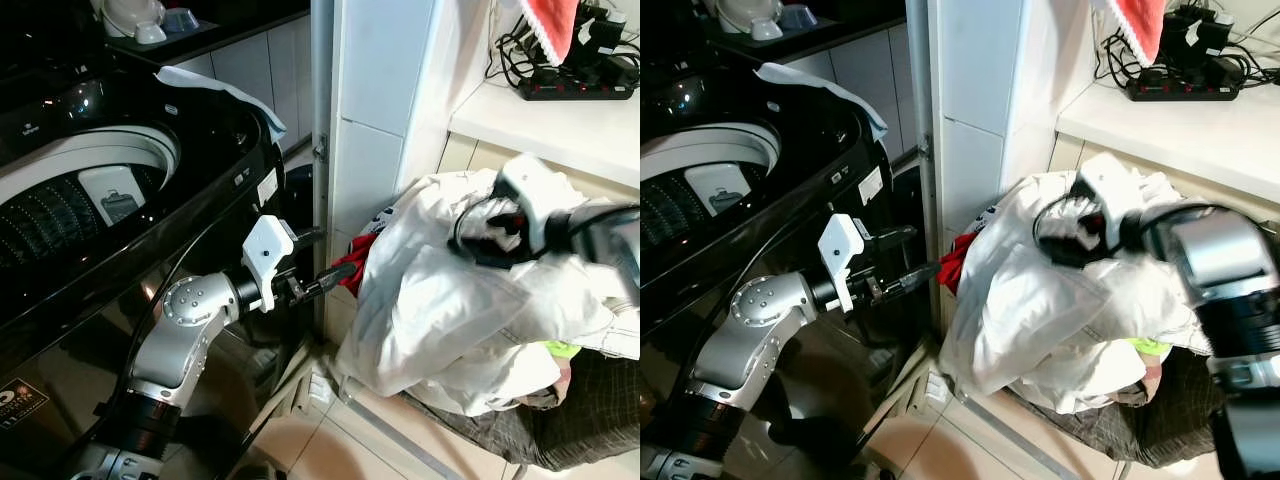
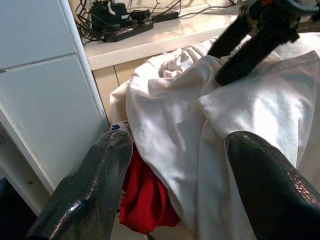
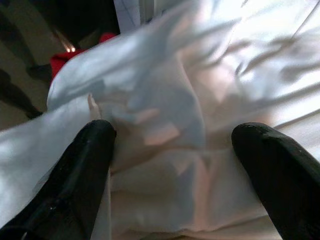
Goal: Clothes washing
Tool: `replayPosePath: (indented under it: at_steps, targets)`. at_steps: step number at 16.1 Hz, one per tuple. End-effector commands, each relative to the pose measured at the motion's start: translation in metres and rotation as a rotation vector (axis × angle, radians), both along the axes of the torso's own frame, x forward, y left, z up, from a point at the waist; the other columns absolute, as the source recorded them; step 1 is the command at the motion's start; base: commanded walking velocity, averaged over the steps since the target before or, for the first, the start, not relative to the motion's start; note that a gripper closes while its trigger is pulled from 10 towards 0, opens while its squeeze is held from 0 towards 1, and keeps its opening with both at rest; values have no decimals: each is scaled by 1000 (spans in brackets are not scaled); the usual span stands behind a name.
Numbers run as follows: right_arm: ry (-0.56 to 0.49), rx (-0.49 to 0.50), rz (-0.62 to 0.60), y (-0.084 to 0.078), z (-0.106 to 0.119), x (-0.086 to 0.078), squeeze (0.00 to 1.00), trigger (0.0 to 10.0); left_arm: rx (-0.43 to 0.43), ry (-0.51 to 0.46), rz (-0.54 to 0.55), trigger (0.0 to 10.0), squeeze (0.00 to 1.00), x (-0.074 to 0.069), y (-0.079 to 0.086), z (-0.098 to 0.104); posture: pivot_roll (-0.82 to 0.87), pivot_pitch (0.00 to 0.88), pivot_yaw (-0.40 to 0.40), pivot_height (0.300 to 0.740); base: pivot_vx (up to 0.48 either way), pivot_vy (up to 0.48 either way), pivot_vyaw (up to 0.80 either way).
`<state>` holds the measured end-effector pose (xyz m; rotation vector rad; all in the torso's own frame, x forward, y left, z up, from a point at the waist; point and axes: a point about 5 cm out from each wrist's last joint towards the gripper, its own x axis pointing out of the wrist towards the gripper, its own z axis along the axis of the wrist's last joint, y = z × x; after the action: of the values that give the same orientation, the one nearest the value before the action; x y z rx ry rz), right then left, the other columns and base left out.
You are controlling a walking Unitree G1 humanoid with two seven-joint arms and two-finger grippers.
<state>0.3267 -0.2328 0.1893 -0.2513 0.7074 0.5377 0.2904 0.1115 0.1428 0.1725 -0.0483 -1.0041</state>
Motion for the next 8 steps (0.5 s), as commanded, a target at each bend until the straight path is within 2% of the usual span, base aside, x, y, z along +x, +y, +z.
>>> replayPosePath:
  at_steps: [1, 2, 3, 4, 8]
  targets:
    - [-3, 19, 7, 0, -1, 1, 0, 4745, 16, 7, -18, 10000, 0, -3, -1, -1, -22, 0, 30, 740, 0, 0, 0]
    - [-2, 22, 6, 0, -1, 1, 0, 4314, 16, 7, -19, 10000, 0, -3, -1, -1, -22, 0, 30, 740, 0, 0, 0]
    - [4, 46, -4, 1, -2, 1, 0, 2392, 18, 9, -20, 10000, 0, -3, 0, -1, -20, 0, 30, 740, 0, 0, 0]
    - [6, 59, -12, 1, -2, 2, 0, 0, 20, 11, -21, 10000, 0, -3, 0, -1, -20, 0, 30, 740, 0, 0, 0]
    - [0, 51, -11, 0, -2, 3, 0, 0, 23, 14, -23, 10000, 0, -4, 0, -1, -19, 0, 29, 740, 0, 0, 0]
